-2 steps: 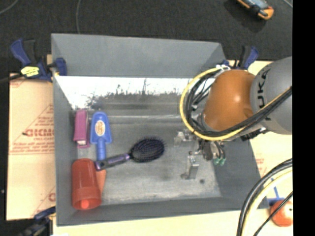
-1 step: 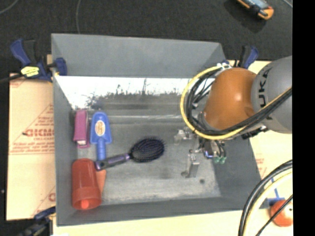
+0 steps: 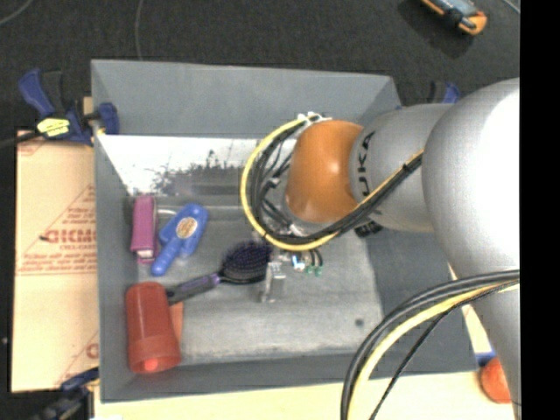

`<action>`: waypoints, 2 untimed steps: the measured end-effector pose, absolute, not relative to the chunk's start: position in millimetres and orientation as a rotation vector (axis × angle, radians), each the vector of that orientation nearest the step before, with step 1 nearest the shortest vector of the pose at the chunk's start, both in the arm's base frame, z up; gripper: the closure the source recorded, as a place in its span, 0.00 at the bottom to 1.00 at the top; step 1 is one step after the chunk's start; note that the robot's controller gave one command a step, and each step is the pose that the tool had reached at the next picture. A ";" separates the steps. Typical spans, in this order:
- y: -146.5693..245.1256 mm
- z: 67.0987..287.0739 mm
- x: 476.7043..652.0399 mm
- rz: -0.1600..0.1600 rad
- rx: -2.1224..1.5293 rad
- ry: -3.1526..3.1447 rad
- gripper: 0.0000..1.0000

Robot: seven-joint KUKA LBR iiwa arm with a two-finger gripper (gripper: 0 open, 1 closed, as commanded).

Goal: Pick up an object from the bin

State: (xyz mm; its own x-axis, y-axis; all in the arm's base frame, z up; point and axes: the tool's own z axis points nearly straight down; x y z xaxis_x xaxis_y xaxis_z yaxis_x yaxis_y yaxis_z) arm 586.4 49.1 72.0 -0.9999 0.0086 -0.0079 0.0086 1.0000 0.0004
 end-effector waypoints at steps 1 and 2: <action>43.6 107.3 590.8 -0.007 -0.228 3.116 0.00; 100.4 100.6 587.4 0.004 0.088 3.125 0.00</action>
Offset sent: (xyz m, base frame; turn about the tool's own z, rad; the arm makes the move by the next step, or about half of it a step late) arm -0.0004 0.0511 0.0280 0.0516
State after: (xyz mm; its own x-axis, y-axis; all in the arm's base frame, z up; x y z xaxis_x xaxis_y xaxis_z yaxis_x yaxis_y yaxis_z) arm 587.4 100.4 100.6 -0.9983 0.0563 -0.0156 0.0563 0.9984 0.0027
